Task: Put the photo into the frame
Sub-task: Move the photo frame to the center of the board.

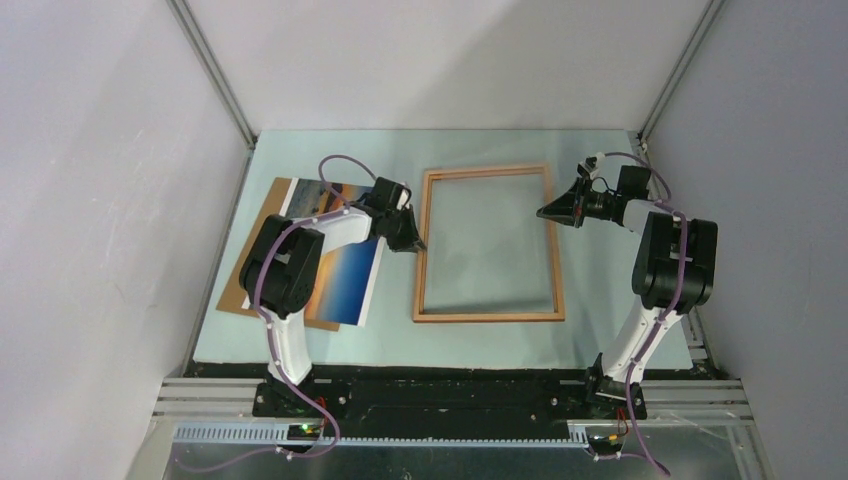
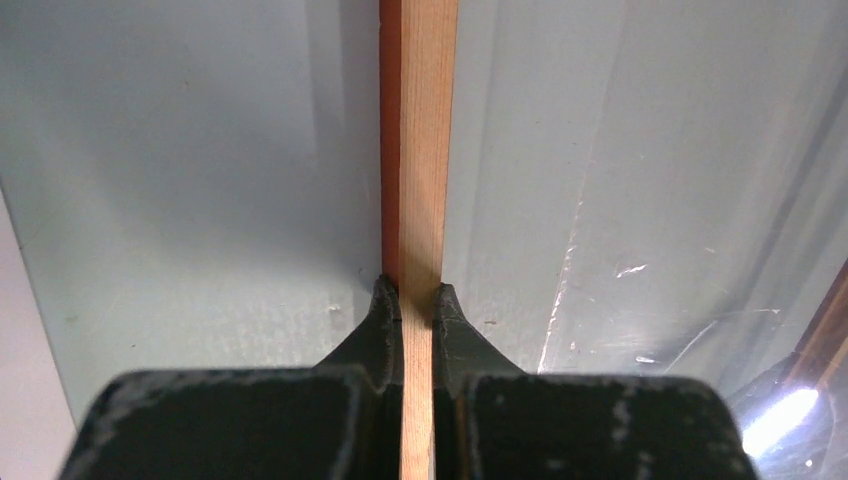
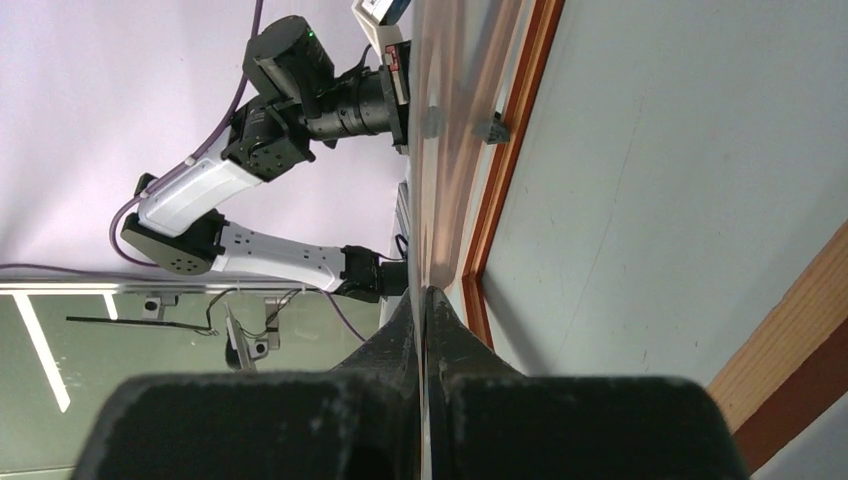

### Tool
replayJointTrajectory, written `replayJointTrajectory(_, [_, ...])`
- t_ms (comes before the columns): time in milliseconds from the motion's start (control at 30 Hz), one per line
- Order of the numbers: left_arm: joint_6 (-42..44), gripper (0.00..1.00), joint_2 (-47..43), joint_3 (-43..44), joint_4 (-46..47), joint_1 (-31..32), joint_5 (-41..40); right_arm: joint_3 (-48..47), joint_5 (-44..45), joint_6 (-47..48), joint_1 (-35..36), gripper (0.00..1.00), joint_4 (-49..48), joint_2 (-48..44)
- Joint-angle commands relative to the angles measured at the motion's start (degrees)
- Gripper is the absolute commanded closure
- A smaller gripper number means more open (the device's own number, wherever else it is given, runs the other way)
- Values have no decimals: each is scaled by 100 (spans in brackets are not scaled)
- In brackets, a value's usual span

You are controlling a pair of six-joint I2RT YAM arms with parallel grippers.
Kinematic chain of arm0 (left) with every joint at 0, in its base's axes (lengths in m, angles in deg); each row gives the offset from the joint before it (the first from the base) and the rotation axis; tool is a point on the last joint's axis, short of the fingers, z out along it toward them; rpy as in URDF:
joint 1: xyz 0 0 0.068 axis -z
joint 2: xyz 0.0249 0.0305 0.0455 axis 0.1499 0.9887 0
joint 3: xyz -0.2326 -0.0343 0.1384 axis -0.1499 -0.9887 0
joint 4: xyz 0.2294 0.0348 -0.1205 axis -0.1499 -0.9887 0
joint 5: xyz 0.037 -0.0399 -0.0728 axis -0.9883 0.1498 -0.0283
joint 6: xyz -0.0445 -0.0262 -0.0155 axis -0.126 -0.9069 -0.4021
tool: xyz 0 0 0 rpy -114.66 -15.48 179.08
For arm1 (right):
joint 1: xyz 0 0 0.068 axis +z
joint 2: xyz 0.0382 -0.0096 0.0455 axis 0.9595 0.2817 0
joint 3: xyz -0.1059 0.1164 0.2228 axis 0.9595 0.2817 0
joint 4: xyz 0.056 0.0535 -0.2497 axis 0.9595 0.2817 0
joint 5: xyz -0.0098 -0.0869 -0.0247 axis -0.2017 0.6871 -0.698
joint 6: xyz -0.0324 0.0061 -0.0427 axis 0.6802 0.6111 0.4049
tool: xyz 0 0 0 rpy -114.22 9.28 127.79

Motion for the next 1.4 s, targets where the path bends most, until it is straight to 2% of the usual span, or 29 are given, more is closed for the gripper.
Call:
replayJointTrajectory(0, [-100,100,-190,-165,-571,113,-211,-208,-116,-54,-3,100,-181,2])
replayJointTrajectory(267, [-80,93,-309,-161,-562,182,-312,-214,-84,194,-54,100,73,-67])
replayJointTrajectory(767, [86,74,-384,-32,-568,249,-446,-210,-45,560,-56,100,432,7])
replayJointTrajectory(833, [138,70,-422,-2,-566,250,-458,-209,-53,582,-42,100,450,15])
replayJointTrajectory(933, [253,54,-502,60,-572,241,-503,-208,-57,612,-24,100,475,31])
replayJointTrajectory(1067, [419,40,-661,128,-574,212,-662,-208,-85,626,-10,100,479,65])
replayJointTrajectory(1367, [706,22,-992,163,-571,91,-1107,-208,-132,670,149,100,507,123])
